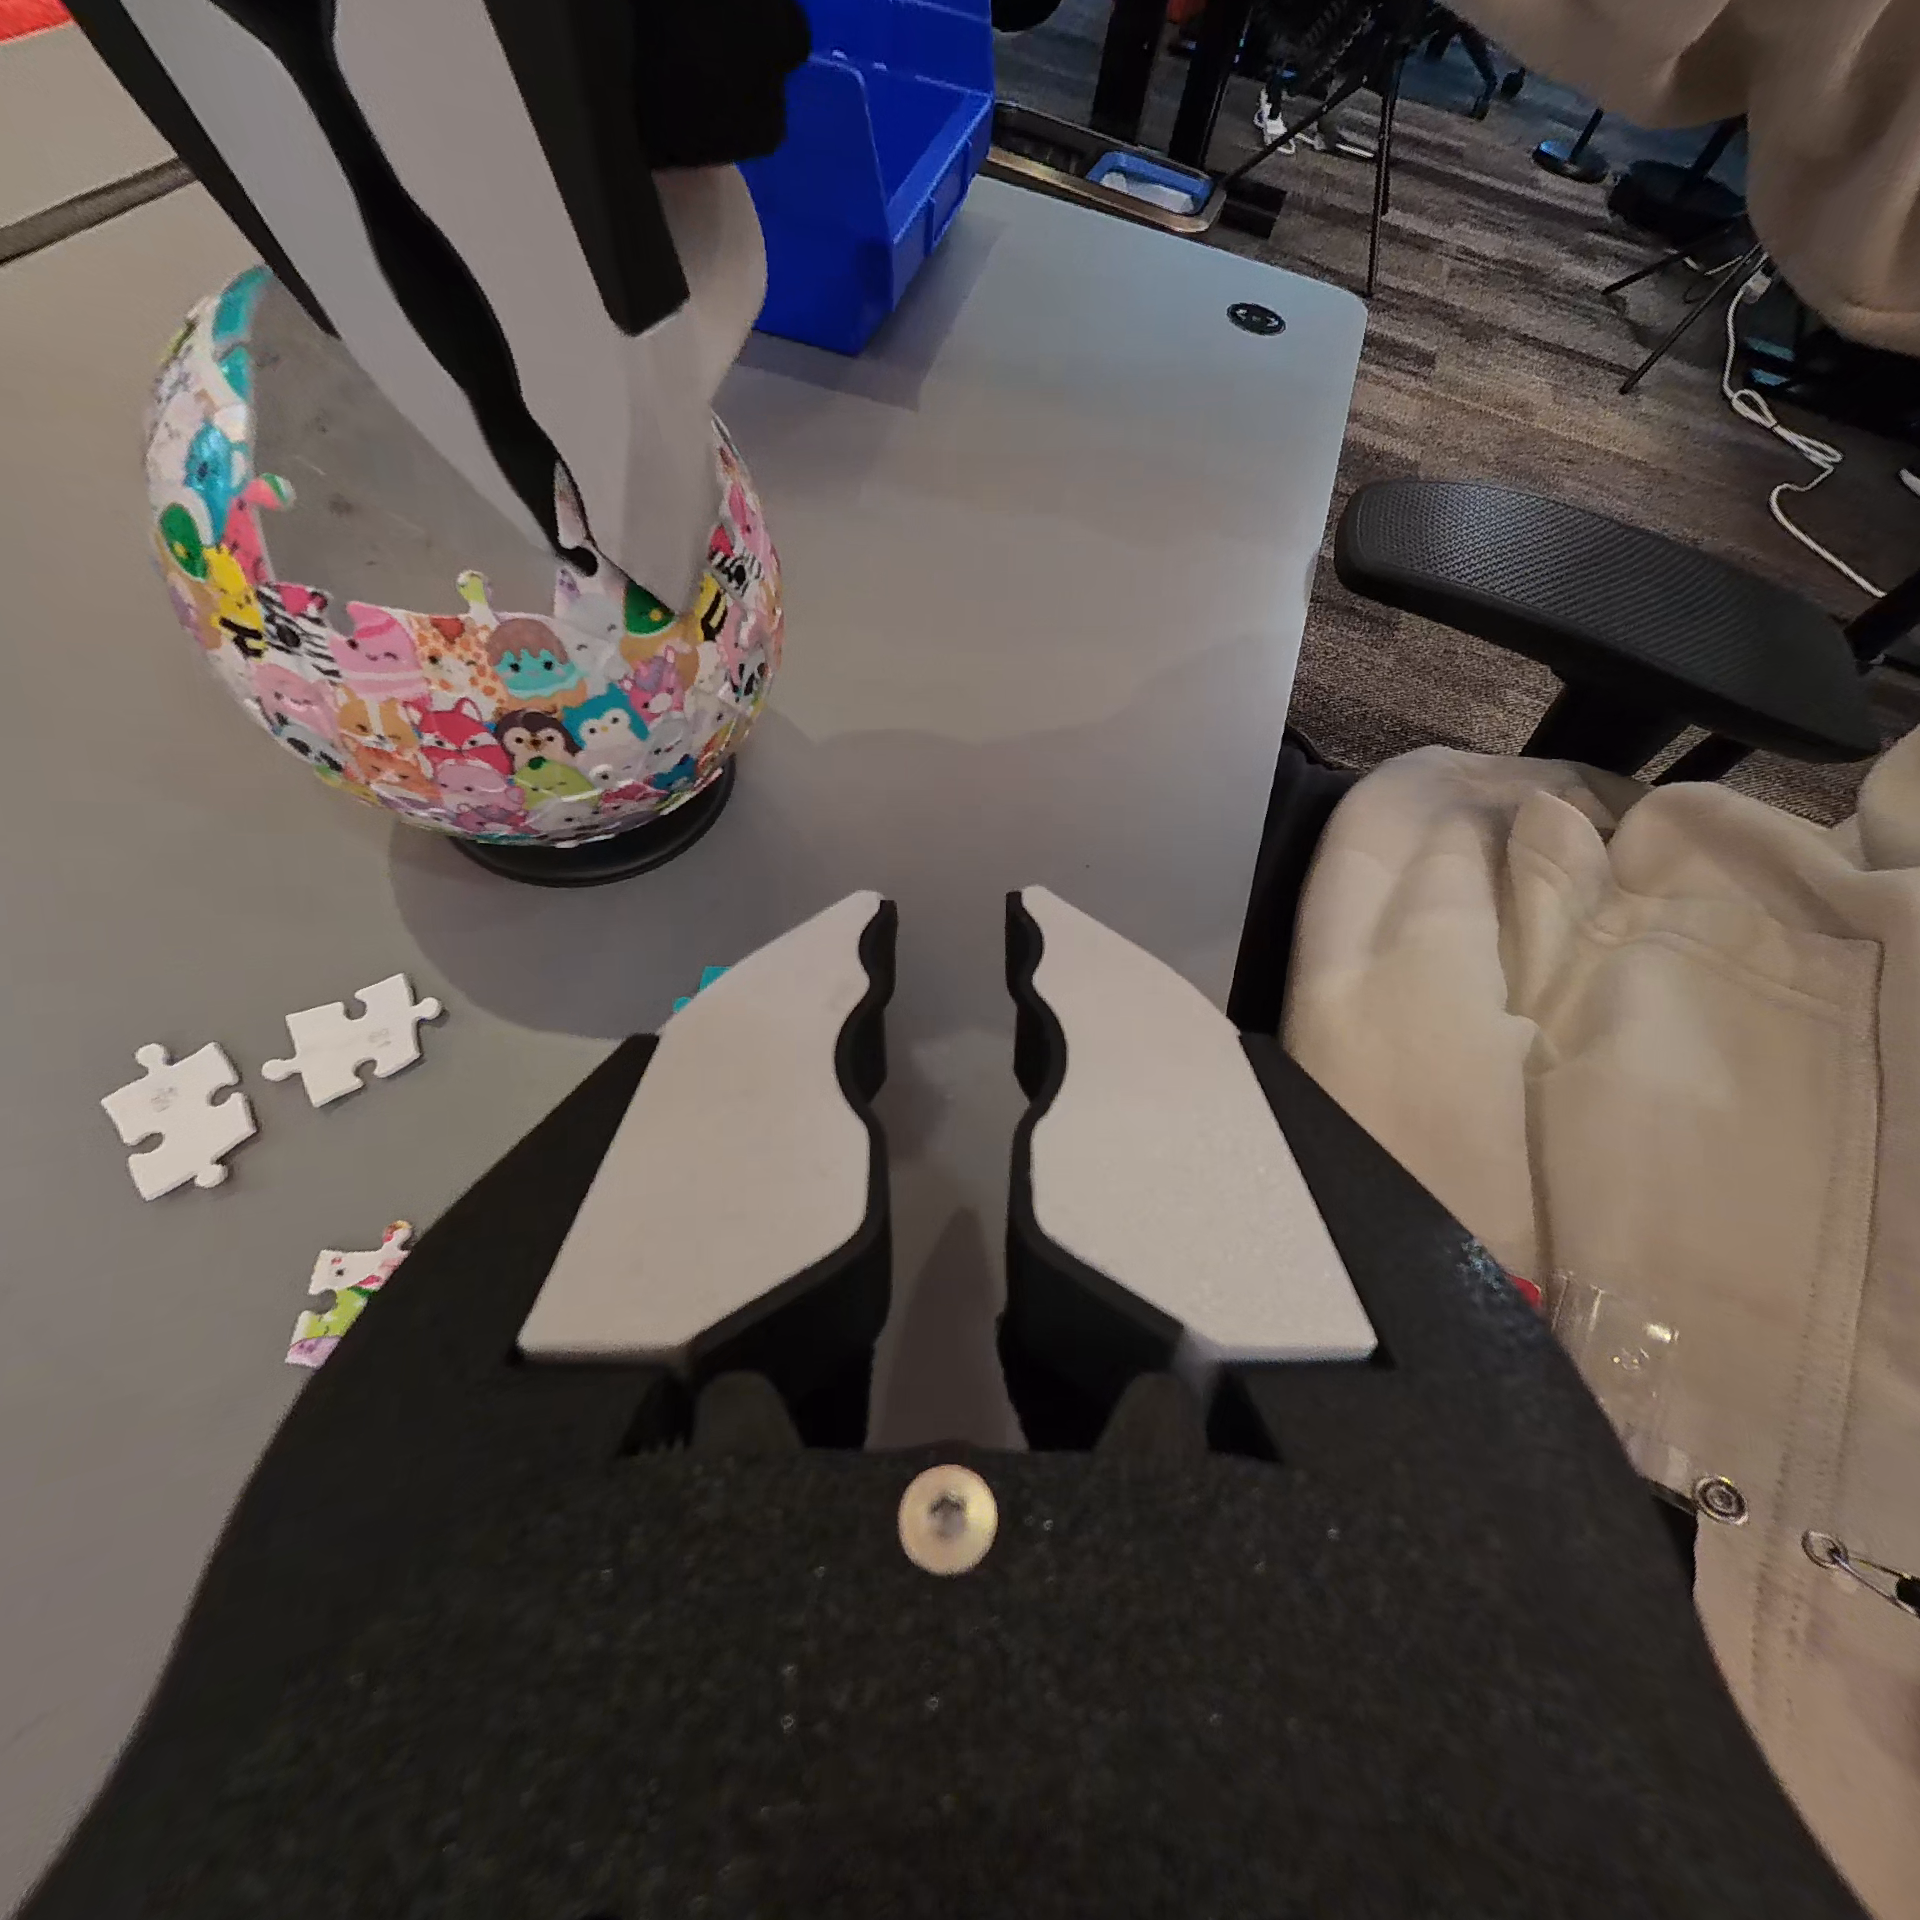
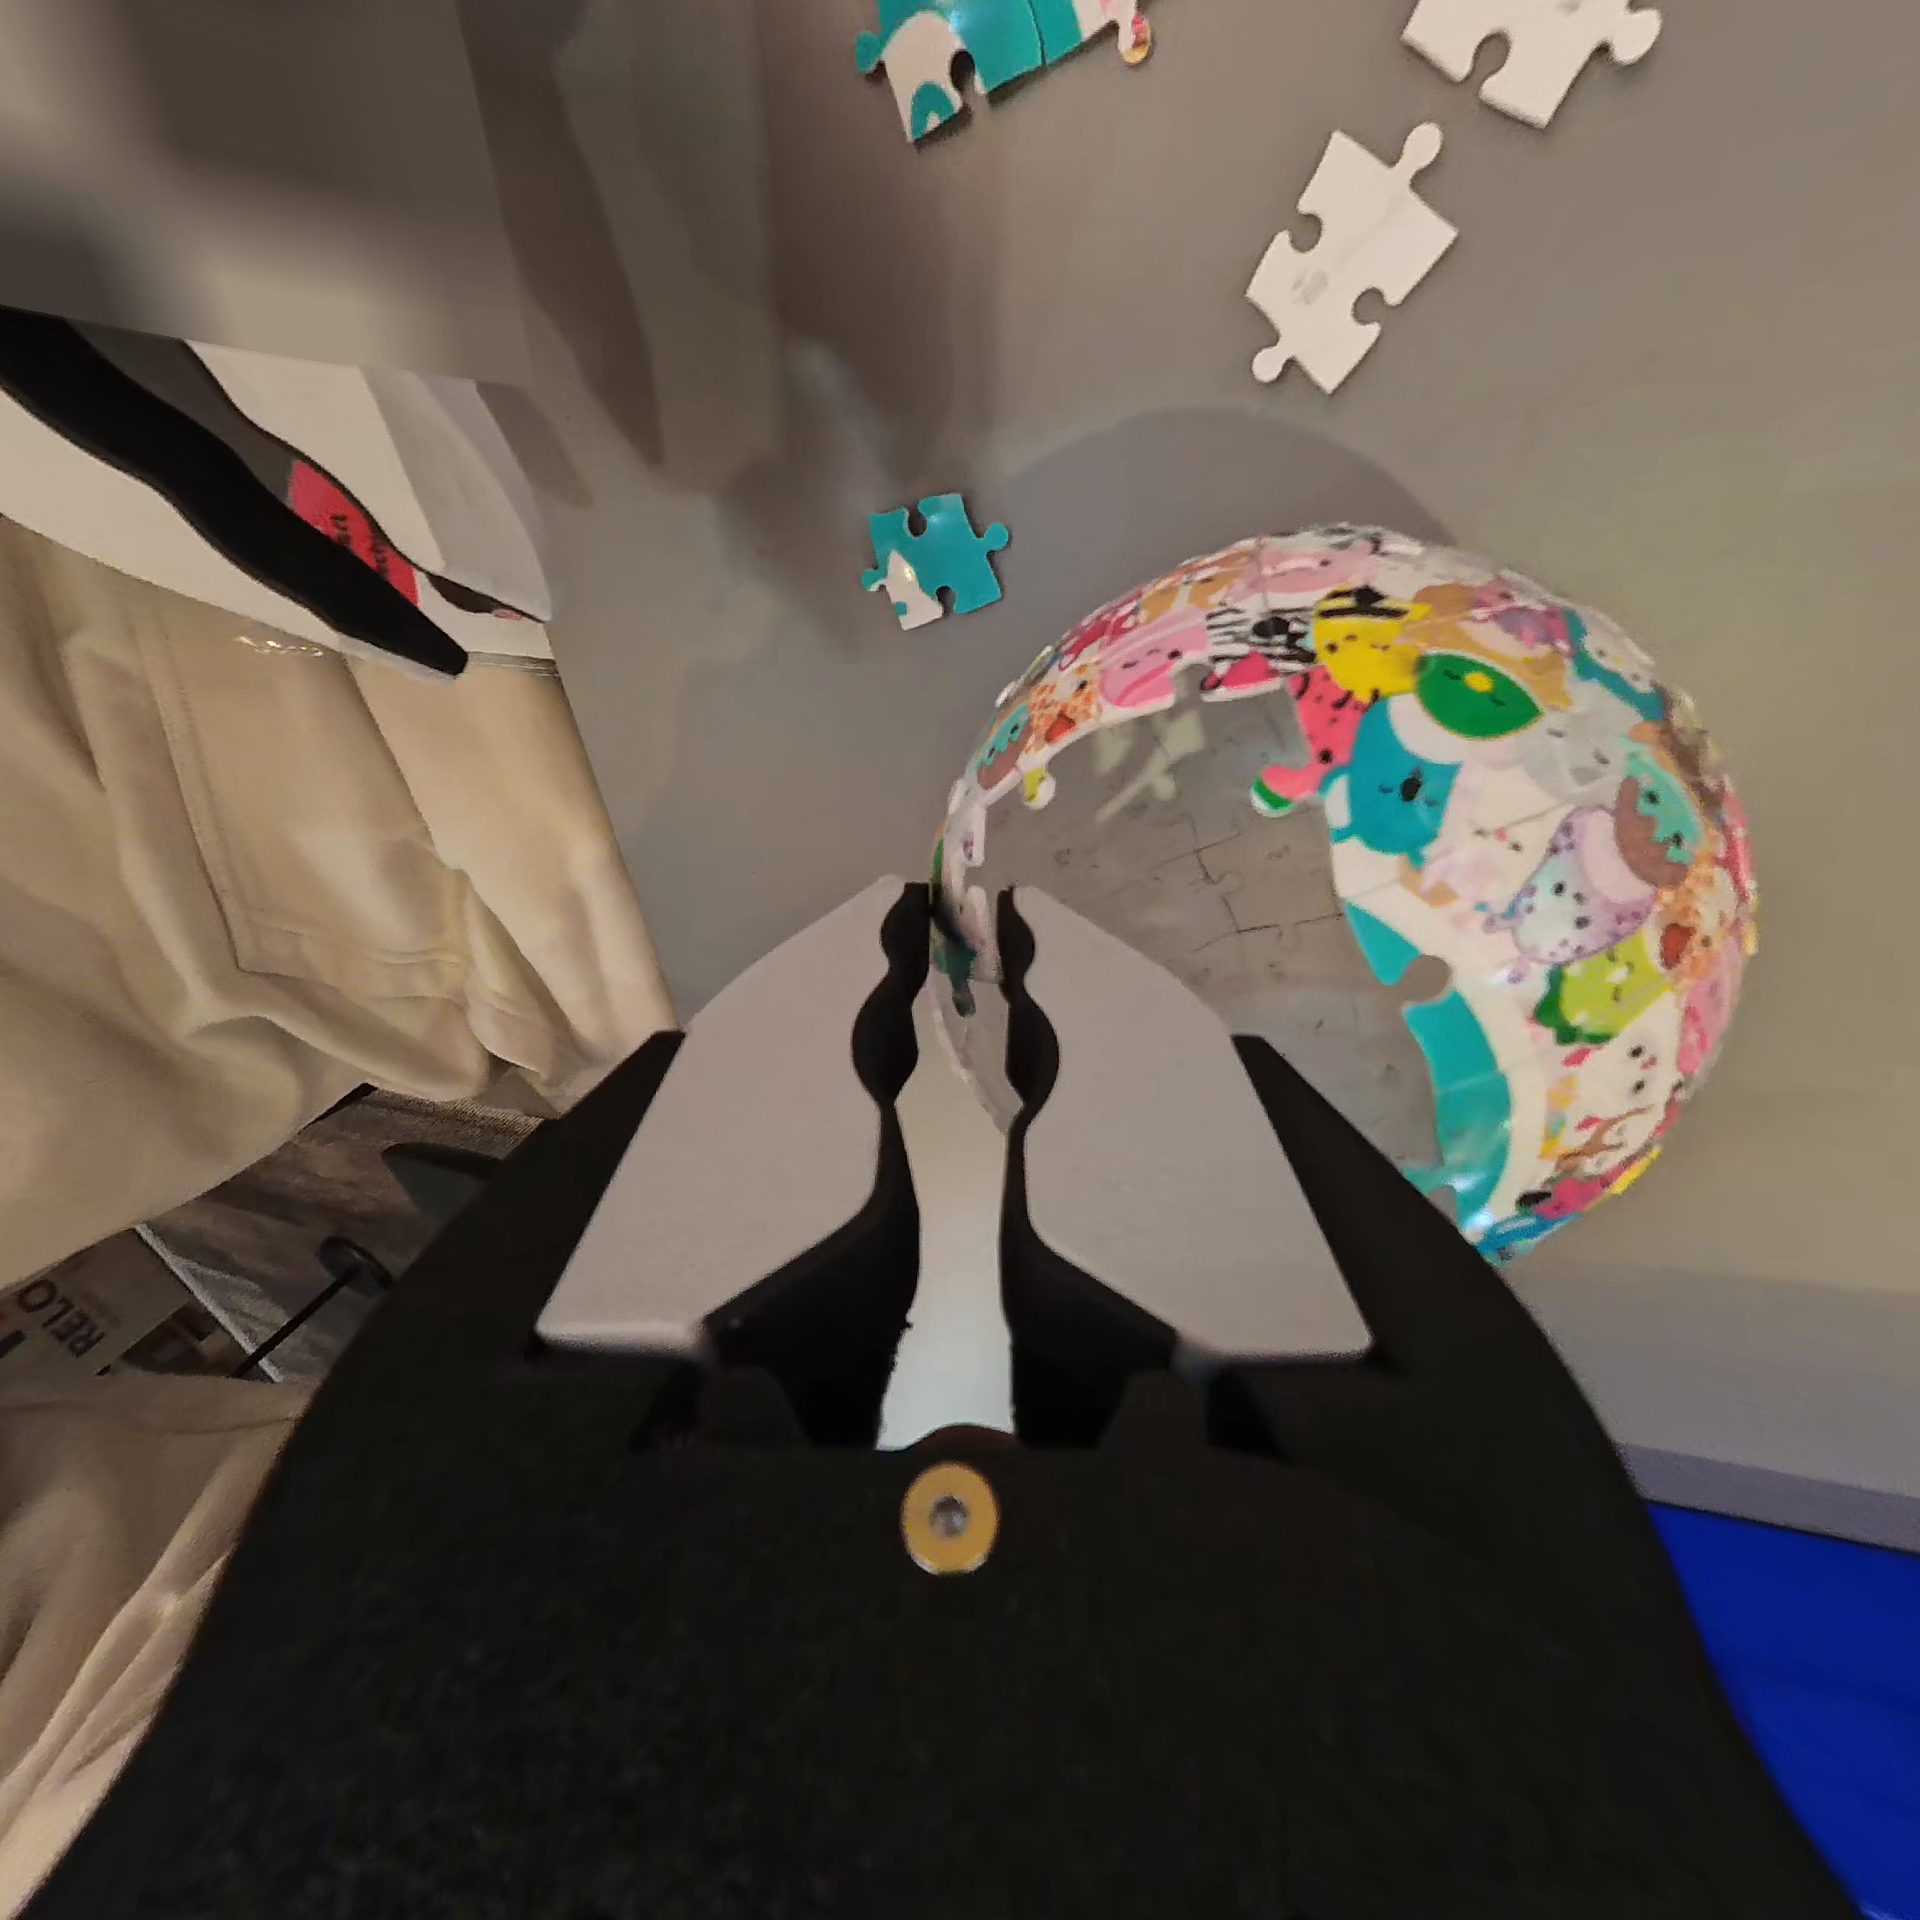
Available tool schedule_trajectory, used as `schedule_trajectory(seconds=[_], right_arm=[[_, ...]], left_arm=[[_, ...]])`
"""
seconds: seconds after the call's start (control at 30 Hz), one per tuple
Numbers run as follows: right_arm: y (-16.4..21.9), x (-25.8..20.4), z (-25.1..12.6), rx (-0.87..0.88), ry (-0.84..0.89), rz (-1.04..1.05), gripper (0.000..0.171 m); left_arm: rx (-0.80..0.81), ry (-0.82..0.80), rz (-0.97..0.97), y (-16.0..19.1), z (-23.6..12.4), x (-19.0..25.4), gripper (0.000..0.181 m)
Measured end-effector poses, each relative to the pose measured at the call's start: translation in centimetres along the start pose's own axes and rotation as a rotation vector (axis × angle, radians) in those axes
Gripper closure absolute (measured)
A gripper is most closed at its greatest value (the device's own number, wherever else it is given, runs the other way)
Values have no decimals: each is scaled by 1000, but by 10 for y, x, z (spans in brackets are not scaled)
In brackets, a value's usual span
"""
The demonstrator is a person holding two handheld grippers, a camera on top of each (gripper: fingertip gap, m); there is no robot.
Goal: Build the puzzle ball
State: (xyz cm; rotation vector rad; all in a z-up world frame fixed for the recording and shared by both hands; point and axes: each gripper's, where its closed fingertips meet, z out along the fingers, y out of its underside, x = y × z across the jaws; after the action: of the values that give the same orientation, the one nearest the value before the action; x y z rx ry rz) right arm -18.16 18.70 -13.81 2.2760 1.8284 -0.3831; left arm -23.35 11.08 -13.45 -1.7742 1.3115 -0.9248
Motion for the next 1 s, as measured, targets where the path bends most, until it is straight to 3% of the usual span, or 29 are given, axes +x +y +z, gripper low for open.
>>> schedule_trajectory(seconds=[0.37,0.73,0.87,1.0], right_arm=[[0,-4,2,7,-33,-7,165],[-3,1,-2,37,9,-32,153],[-5,4,-2,38,58,-44,150],[-6,9,-8,49,218,-94,143]], left_arm=[[3,4,-4,0,0,0,162],[4,5,-6,0,1,-1,162],[4,1,-3,-1,0,-1,162],[11,-8,-3,-1,-1,-2,162]])
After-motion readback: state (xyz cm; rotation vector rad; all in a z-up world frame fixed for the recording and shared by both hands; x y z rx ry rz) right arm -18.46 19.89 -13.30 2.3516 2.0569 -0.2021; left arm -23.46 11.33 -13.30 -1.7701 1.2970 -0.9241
